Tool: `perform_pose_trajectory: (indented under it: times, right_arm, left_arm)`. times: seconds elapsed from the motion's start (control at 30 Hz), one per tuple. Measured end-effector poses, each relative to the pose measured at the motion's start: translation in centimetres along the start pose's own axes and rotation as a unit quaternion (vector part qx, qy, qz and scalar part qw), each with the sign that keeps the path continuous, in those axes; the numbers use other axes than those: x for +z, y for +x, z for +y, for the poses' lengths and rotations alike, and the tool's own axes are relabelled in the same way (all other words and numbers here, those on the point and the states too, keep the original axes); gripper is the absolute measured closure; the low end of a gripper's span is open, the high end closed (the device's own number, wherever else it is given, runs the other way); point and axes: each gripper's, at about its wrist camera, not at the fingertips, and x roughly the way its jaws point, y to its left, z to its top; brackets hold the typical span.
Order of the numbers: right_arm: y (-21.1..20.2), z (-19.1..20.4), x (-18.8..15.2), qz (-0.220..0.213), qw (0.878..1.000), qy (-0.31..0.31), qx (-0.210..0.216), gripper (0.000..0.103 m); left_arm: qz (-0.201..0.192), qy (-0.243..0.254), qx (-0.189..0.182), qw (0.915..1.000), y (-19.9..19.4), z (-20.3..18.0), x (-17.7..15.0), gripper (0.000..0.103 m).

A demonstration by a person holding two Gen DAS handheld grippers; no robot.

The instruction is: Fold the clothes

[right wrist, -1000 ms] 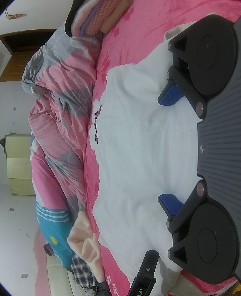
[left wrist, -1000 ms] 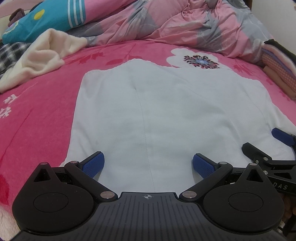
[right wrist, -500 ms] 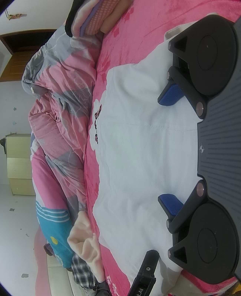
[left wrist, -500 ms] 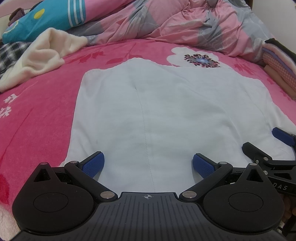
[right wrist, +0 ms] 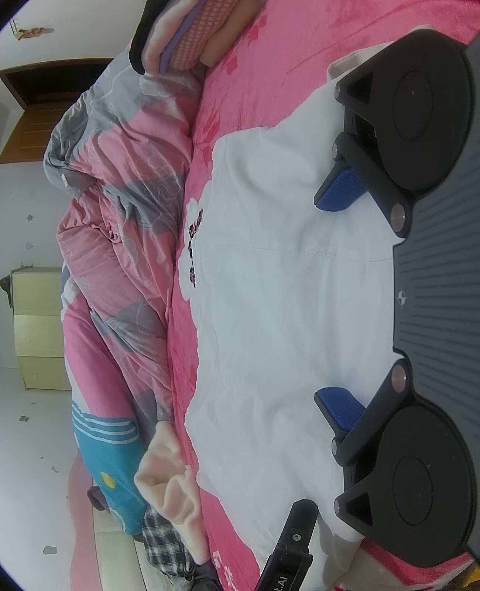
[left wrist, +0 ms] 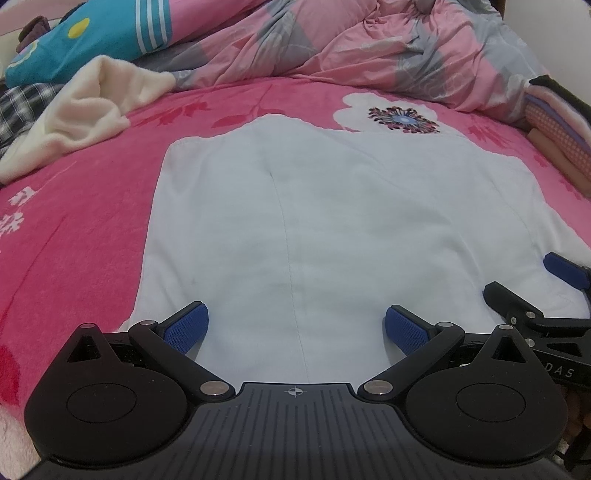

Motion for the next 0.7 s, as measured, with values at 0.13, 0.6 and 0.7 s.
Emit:
perform_pose_trajectory:
  times: [0.13,0.6,0.7]
  right_arm:
    - [0.00,0.00,-0.01,0.000,1.000,0.000,0.000,0.000]
    - [0.01,0.02,0.00,0.000,1.000,0.000,0.000,0.000]
    - [0.01,0.01,-0.01,0.000,1.000,0.000,0.000,0.000]
  left_arm:
    - [0.000,0.000,0.000,1.0000,-0.01,-0.03,-0.01,0.000]
    - [0.002,-0.001,0.001,1.0000,-0.04,0.00,-0.03,0.000]
    - [0.003,-0.001,0.001,1.0000,-0.05,-0.02,-0.05,0.000]
